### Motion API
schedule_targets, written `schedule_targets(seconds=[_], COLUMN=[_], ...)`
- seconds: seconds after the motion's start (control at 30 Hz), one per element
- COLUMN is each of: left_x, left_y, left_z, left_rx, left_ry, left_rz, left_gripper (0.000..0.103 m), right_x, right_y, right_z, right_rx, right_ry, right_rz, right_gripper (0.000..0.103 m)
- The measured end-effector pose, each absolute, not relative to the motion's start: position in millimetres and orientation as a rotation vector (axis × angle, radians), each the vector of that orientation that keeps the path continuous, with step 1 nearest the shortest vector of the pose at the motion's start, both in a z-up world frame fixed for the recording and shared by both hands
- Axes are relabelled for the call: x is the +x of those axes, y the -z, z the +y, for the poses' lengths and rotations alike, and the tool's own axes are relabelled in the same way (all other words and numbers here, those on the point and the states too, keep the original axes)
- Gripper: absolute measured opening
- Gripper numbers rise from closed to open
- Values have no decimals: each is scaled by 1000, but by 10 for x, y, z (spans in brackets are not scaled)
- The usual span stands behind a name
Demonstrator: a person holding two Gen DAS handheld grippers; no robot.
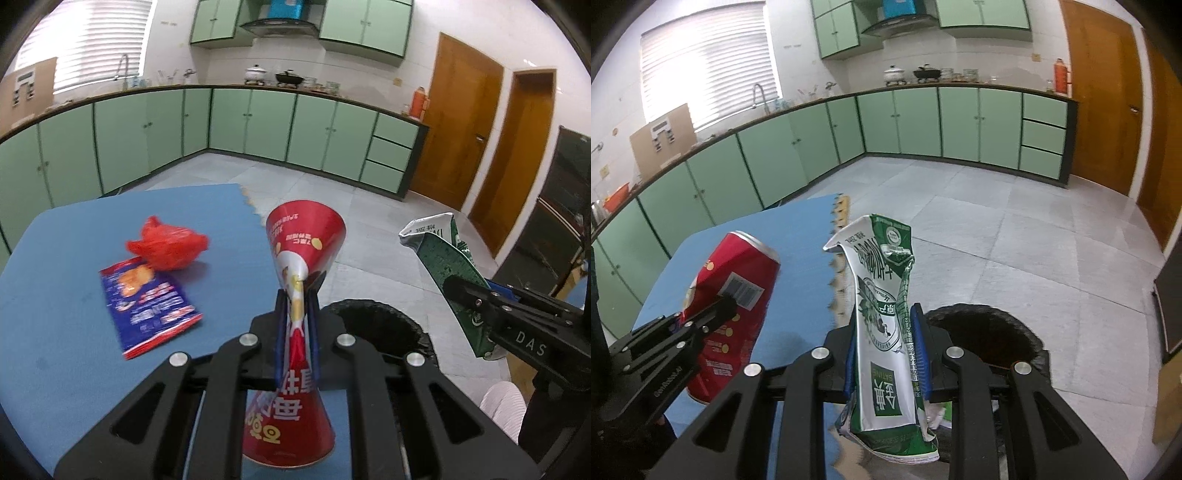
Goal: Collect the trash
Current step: 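Carry the red can and green milk carton over the black bin, then open both tools to drop the can and carton into the bin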
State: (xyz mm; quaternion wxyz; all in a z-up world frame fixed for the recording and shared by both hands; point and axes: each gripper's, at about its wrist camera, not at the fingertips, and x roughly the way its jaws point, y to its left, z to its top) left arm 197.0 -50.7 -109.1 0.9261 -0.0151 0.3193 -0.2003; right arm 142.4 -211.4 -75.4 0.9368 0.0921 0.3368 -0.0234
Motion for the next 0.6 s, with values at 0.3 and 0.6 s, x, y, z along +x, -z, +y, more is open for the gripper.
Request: schedule_targets(seconds=[0.3,0.6], left_x=[1976,2088], left_y=[1187,1377], left_z=[-1154,-1774], left_rx=[-1,15], left_ry=[549,649], left_rz=[662,684], left_gripper=[7,7], right_x=[1227,1238], right_y=[756,982], right_z=[-2701,-3180], right_rx=[210,239], right_ry=[168,257], right_rz=[678,708], right_gripper=[25,25])
